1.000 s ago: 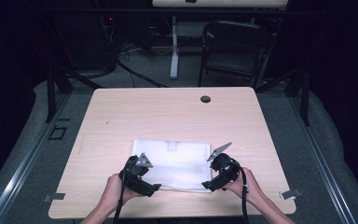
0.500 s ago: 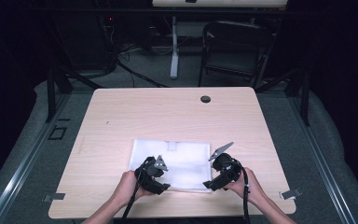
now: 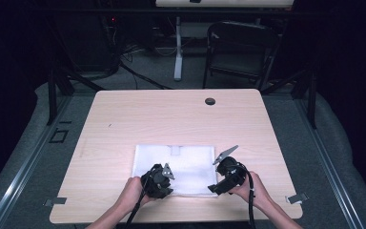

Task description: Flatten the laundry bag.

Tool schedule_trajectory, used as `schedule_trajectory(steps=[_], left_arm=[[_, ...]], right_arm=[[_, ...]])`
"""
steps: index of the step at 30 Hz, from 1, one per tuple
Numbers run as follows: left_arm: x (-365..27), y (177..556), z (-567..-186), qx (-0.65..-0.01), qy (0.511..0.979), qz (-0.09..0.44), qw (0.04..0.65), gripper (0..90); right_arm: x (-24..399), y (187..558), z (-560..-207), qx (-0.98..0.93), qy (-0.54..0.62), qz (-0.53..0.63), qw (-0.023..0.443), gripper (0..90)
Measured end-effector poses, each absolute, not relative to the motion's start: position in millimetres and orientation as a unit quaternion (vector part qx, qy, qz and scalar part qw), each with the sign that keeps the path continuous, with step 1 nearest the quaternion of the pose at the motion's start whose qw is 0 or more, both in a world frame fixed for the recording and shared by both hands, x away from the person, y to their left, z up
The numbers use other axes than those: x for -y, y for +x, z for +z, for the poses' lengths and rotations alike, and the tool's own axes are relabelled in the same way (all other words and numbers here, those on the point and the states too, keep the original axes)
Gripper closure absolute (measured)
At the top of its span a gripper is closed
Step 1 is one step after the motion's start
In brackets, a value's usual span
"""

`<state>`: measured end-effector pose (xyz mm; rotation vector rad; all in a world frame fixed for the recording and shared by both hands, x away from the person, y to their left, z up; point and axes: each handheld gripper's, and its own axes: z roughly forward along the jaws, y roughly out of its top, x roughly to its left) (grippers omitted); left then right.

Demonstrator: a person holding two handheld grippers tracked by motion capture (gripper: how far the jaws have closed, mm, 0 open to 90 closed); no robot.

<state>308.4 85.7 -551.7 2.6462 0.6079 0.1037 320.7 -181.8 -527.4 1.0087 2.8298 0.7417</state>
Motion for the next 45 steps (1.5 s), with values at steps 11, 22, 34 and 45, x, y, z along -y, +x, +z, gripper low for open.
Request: schedule_trajectory(steps=[11, 22, 34, 45], left_arm=[[-84, 310, -552, -0.223, 0.952, 0.04, 0.208, 84.7], [-85, 313, -546, -0.238, 0.944, 0.042, 0.225, 87.4], [-88, 313, -538, -0.255, 0.933, 0.055, 0.249, 87.5], [-90, 312, -532, -0.258, 0.927, 0.066, 0.265, 87.6]], right_arm=[[180, 320, -527, -0.914, 0.326, 0.239, 0.027, 28.6], [171, 310, -519, -0.92, 0.296, 0.255, 0.035, 53.7], [150, 292, -521, -0.936, 0.238, 0.255, 0.045, 88.1], [133, 290, -538, -0.945, 0.221, 0.23, 0.071, 90.0]])
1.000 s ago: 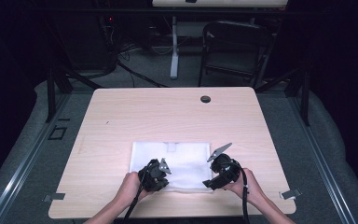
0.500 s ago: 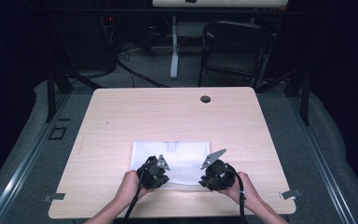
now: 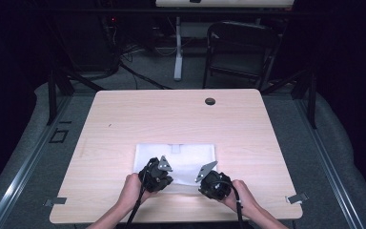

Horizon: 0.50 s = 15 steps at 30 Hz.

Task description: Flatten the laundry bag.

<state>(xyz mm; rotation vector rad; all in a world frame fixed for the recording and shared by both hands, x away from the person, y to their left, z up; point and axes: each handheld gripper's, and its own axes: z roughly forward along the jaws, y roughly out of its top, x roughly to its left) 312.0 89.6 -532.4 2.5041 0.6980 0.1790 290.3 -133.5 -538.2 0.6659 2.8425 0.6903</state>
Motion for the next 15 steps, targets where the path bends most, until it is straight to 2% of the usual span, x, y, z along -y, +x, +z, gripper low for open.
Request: schedule_trajectory(steps=[6, 15], left_arm=[[-88, 310, -531, -0.251, 0.929, 0.07, 0.264, 87.9], [-86, 309, -531, -0.241, 0.931, 0.067, 0.265, 88.1]], right_arm=[[127, 290, -541, -0.94, 0.216, 0.236, 0.117, 90.0], [137, 303, -549, -0.934, 0.248, 0.233, 0.111, 90.0]])
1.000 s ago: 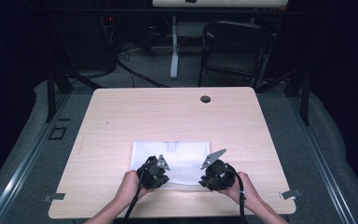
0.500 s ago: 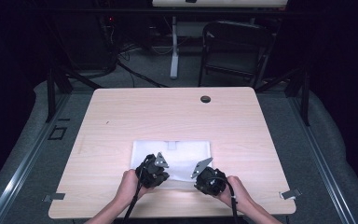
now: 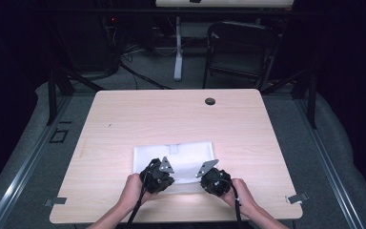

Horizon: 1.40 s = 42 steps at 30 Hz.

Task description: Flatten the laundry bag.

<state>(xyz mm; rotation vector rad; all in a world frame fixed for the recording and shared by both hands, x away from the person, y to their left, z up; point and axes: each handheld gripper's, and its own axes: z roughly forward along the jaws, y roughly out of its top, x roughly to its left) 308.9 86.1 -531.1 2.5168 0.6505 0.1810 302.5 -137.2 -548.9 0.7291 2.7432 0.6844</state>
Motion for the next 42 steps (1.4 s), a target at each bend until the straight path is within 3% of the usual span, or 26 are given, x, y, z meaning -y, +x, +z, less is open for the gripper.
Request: schedule_trajectory(steps=[12, 31, 42], left_arm=[[-88, 309, -528, -0.242, 0.929, 0.074, 0.271, 88.1], [-93, 307, -521, -0.248, 0.922, 0.086, 0.285, 88.1], [-97, 311, -513, -0.258, 0.915, 0.097, 0.295, 88.1]], right_arm=[[139, 305, -557, -0.937, 0.256, 0.215, 0.102, 90.0], [135, 300, -554, -0.942, 0.261, 0.204, 0.051, 90.0], [134, 296, -554, -0.945, 0.252, 0.201, 0.053, 90.0]])
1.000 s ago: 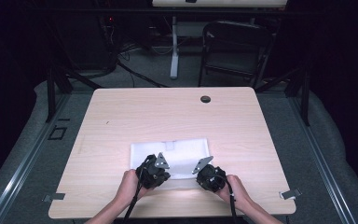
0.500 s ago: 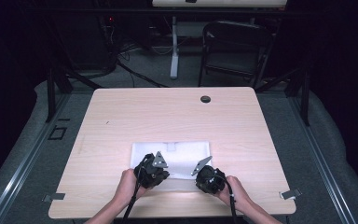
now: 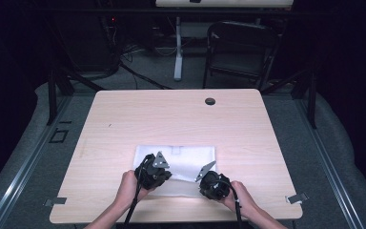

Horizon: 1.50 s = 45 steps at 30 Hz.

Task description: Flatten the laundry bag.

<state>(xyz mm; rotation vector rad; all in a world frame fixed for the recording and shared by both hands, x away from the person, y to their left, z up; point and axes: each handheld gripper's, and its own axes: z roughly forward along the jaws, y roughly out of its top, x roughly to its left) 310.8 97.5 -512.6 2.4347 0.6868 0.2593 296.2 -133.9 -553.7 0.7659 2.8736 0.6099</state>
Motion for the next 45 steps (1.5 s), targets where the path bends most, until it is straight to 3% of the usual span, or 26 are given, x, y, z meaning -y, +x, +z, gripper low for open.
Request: schedule_trajectory(steps=[45], left_arm=[[-84, 366, -481, -0.288, 0.9, 0.143, 0.293, 88.5]], right_arm=[[137, 297, -555, -0.945, 0.248, 0.207, 0.05, 90.0]])
